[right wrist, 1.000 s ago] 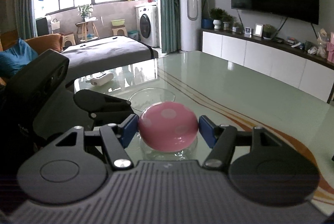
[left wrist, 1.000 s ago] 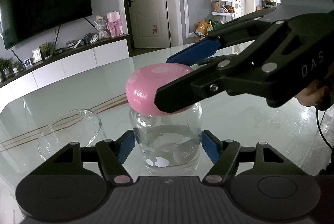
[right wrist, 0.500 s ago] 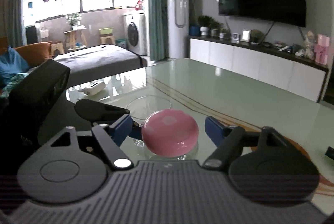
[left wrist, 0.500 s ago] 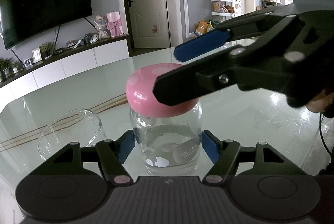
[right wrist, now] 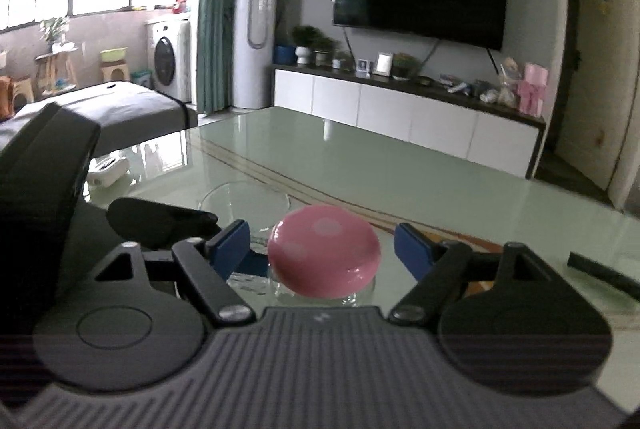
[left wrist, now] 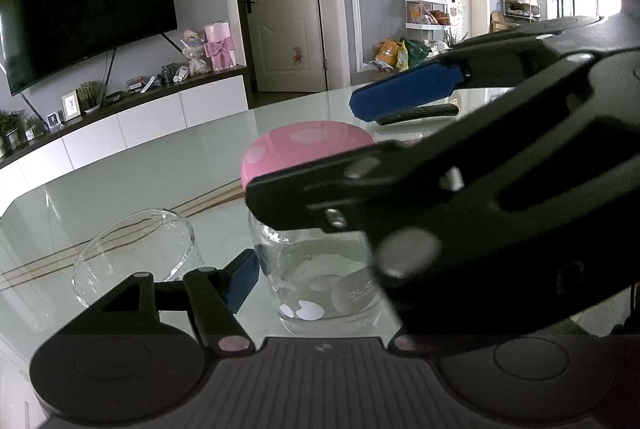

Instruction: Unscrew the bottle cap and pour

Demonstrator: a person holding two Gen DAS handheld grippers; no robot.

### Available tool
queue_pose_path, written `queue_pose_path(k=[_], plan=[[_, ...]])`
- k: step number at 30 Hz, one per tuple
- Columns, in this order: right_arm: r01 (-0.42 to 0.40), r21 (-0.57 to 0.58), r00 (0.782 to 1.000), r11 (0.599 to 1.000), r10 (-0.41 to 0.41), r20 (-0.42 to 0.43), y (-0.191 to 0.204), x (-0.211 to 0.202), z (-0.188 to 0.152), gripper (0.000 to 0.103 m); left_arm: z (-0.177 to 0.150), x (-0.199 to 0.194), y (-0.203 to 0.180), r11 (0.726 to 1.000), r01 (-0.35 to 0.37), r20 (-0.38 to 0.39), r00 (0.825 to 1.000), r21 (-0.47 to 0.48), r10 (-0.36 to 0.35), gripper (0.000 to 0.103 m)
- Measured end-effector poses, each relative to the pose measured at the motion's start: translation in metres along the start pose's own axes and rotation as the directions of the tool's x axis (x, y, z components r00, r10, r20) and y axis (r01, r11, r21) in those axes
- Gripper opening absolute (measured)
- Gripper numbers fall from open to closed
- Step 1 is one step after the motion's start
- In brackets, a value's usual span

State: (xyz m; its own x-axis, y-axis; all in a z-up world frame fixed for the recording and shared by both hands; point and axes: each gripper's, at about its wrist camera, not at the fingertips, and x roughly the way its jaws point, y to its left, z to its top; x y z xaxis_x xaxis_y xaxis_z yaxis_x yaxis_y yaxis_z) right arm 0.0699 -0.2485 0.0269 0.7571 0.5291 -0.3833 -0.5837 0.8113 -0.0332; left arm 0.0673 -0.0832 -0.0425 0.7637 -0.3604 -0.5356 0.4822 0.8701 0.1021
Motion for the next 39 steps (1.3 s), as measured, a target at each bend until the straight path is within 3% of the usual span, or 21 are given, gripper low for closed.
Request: queue_pose_path(k=[13,22,39], plan=[[-0.01,0.048,1.0,0.999,0.011,-0.021,-0.005,0.009,-0.003,0.066,0.0,0.0,0.0,1.0,0.0,0.0,1.0,0.0,0.0,0.073],[-0.052,0.002,0.999,0.999,0.052,-0.012,-0.005,0.006,-0.002,0.065,0.001,0.0,-0.001,1.0,0.0,0.0,1.0,0.0,0.0,0.073],[-0.272,-0.031,0.962,0.962,0.272,0.012,-0.039,-0.001,-0.004,0.065,0.0,-0.001,-0.001,1.0,-0.001,-0.001,1.0,0.001,0.001,0.073]])
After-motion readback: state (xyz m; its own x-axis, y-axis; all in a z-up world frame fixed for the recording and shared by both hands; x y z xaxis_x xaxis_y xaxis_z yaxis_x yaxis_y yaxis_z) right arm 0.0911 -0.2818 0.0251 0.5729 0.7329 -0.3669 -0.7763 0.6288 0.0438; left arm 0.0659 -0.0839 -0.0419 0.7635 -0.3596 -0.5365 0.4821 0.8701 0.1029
